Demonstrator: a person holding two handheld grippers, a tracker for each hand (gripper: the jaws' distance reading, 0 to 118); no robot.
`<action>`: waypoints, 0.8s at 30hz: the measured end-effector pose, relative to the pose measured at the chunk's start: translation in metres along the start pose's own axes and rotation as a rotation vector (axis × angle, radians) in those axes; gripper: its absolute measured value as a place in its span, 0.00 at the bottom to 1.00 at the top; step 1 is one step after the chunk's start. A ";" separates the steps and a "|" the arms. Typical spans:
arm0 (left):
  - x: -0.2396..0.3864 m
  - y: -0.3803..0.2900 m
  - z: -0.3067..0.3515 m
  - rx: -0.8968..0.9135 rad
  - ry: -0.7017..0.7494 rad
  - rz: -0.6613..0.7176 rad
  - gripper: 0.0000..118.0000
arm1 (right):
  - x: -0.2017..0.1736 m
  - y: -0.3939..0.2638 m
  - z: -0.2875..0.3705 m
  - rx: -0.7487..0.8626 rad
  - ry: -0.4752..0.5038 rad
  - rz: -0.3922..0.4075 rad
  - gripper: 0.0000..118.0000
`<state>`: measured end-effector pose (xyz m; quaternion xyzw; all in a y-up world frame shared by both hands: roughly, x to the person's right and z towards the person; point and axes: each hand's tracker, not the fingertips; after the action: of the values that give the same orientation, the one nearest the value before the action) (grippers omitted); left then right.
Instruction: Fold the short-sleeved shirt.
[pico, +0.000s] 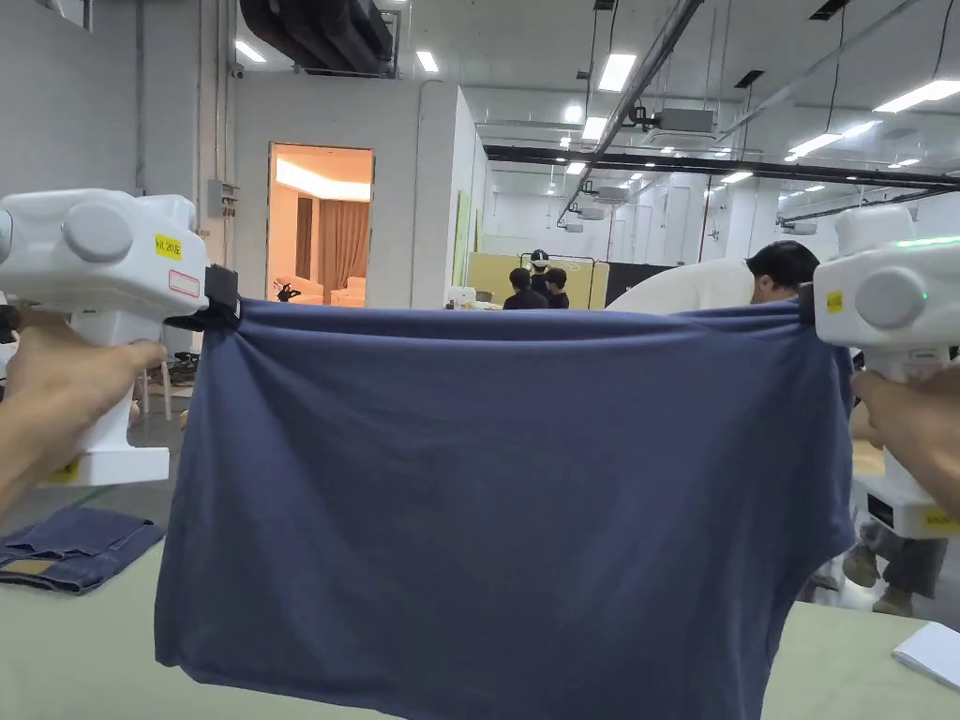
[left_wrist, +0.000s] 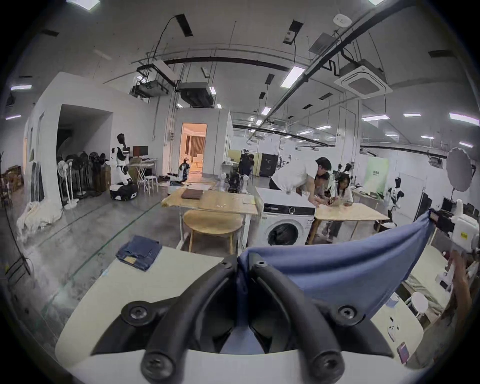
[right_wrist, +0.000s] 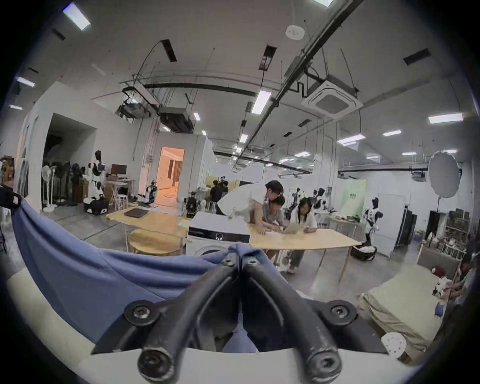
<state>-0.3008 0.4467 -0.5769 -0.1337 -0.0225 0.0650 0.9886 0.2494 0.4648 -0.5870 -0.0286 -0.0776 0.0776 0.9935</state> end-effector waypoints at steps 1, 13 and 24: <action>0.002 0.004 -0.001 0.004 0.006 -0.009 0.01 | -0.001 0.007 -0.001 0.002 -0.006 0.011 0.00; -0.002 -0.054 -0.007 -0.042 0.013 -0.014 0.01 | -0.008 -0.038 0.015 -0.028 -0.007 0.041 0.00; -0.020 -0.176 0.025 -0.114 -0.017 0.077 0.01 | -0.009 -0.169 0.094 -0.129 0.022 0.016 0.00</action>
<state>-0.3006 0.2830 -0.5060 -0.1902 -0.0292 0.1028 0.9759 0.2509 0.3005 -0.4842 -0.0942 -0.0714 0.0801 0.9898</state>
